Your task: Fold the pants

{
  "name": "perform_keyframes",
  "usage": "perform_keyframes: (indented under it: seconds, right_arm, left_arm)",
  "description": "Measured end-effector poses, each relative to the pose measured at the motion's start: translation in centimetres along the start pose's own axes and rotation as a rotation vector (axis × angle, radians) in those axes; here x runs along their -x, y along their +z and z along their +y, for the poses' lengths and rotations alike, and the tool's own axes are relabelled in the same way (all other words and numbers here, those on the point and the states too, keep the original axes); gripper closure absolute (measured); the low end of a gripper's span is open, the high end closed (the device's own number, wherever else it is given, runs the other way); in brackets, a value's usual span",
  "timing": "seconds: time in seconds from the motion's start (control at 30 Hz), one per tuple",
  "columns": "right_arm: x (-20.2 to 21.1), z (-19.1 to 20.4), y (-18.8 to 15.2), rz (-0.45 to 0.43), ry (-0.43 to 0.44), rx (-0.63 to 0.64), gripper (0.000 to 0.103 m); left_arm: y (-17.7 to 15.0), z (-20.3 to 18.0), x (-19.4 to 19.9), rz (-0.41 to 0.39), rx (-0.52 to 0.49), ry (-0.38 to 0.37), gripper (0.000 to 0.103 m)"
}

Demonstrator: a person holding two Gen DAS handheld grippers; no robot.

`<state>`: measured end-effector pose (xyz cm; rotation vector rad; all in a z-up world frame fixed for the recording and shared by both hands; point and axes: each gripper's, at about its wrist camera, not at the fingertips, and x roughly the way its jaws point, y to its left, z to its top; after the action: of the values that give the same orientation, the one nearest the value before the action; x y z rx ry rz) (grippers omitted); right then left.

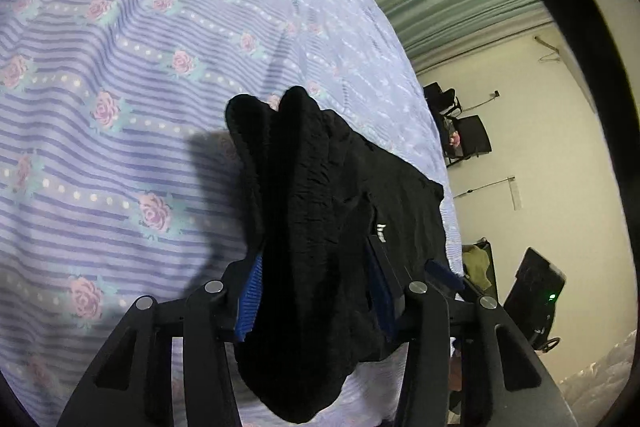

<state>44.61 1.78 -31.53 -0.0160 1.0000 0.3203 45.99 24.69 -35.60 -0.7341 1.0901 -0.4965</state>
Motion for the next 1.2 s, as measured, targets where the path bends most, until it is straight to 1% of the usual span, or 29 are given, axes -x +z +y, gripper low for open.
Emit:
perform_keyframes:
  seconds: [0.1, 0.13, 0.17, 0.2, 0.23, 0.27, 0.3, 0.4, 0.53, 0.6, 0.73, 0.8, 0.9, 0.97, 1.03, 1.1, 1.13, 1.2]
  right_arm:
    - [-0.7, 0.1, 0.1, 0.003, 0.004, 0.0, 0.024]
    - [-0.8, 0.0, 0.1, 0.003, 0.001, 0.002, 0.024]
    - [-1.1, 0.0, 0.2, 0.006, -0.001, 0.005, 0.024]
    - [-1.1, 0.0, 0.1, 0.007, 0.002, 0.004, 0.025]
    - [-1.2, -0.2, 0.2, 0.009, 0.004, -0.001, 0.025]
    - [-1.1, -0.3, 0.3, 0.01, 0.003, -0.004, 0.026]
    - [-0.9, -0.7, 0.3, 0.006, 0.0, -0.011, 0.026]
    - [0.2, -1.9, 0.3, -0.005, -0.007, -0.038, 0.028]
    - [3.4, -4.3, 0.5, -0.052, -0.019, -0.084, 0.028]
    - [5.6, -5.6, 0.6, -0.083, -0.031, -0.106, 0.028]
    - [9.6, -8.1, 0.8, -0.14, -0.068, -0.14, 0.028]
    - [12.0, -9.9, 0.9, -0.173, -0.098, -0.161, 0.028]
    - [14.6, -12.5, 0.7, -0.206, -0.142, -0.203, 0.028]
    - [15.6, -13.9, 0.4, -0.218, -0.176, -0.232, 0.028]
    - [16.3, -15.8, 0.0, -0.218, -0.215, -0.271, 0.028]
    - [17.1, -17.8, -0.9, -0.217, -0.248, -0.314, 0.028]
    - [17.3, -18.5, -1.0, -0.216, -0.26, -0.331, 0.028]
    - [17.7, -20.6, -1.9, -0.209, -0.283, -0.375, 0.028]
  left_arm:
    - [-0.3, 2.8, -1.3, 0.019, 0.124, -0.033, 0.058]
    - [-0.4, 3.2, -2.1, 0.033, 0.147, -0.041, 0.058]
    - [-0.5, 3.2, -2.5, 0.038, 0.148, -0.038, 0.058]
    - [-0.5, 3.0, -2.9, 0.043, 0.144, -0.021, 0.064]
    - [-0.4, 2.6, -2.8, 0.046, 0.134, 0.015, 0.07]
    - [-0.4, 1.7, -2.6, 0.043, 0.109, 0.043, 0.077]
    - [-0.3, 0.7, -2.1, 0.039, 0.084, 0.071, 0.079]
    - [0.1, -2.8, -0.3, 0.017, 0.043, 0.114, 0.08]
    - [0.2, -9.4, 1.8, -0.034, -0.005, 0.202, 0.08]
    - [0.0, -13.4, 1.9, -0.066, -0.038, 0.227, 0.08]
    - [-0.1, -18.6, 0.9, -0.088, -0.062, 0.247, 0.08]
    - [-0.1, -21.7, -0.8, -0.079, -0.099, 0.258, 0.08]
    - [-0.2, -25.0, -3.3, -0.05, -0.153, 0.295, 0.08]
    - [-0.3, -27.9, -6.4, -0.012, -0.208, 0.322, 0.08]
    - [-0.7, -30.1, -9.5, 0.03, -0.253, 0.325, 0.08]
    - [-1.1, -31.6, -12.2, 0.075, -0.286, 0.319, 0.08]
    - [-1.4, -32.7, -14.4, 0.105, -0.316, 0.326, 0.08]
    - [-2.0, -33.4, -18.0, 0.15, -0.345, 0.35, 0.079]
